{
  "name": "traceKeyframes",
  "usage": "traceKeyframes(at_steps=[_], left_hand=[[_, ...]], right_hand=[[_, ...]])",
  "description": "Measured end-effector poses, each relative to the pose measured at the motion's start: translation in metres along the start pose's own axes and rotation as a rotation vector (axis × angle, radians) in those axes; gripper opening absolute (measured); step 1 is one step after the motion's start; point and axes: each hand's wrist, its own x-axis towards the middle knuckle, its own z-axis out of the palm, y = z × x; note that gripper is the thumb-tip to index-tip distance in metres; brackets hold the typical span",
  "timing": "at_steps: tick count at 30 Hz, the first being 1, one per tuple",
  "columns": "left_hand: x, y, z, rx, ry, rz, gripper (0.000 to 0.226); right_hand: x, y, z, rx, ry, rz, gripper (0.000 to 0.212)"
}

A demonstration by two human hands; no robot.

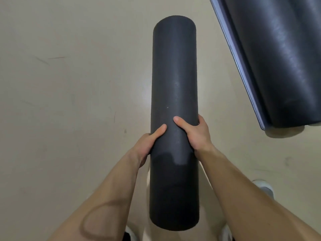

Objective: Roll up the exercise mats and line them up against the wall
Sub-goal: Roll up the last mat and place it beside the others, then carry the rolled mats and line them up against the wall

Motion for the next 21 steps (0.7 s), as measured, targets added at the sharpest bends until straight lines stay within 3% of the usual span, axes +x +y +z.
traceKeyframes(at_steps=[4, 10, 16, 21], left_hand=[[-0.061, 0.022, 0.024, -0.072, 0.019, -0.026, 0.095], [-0.167, 0.122, 0.099, 0.042, 0.054, 0.017, 0.073], [-0.250, 0.231, 0.232, 0.210, -0.080, 0.057, 0.068], [-0.274, 0.257, 0.355, 0.335, -0.231, 0.073, 0.070]], right_hand=[[-0.053, -0.046, -0.020, 0.099, -0.031, 0.014, 0.060], [-0.137, -0.161, -0.079, 0.255, -0.039, 0.000, 0.062], [-0.214, -0.277, -0.197, 0.366, 0.140, -0.073, 0.057], [-0.268, -0.306, -0.310, 0.437, 0.354, -0.106, 0.060]])
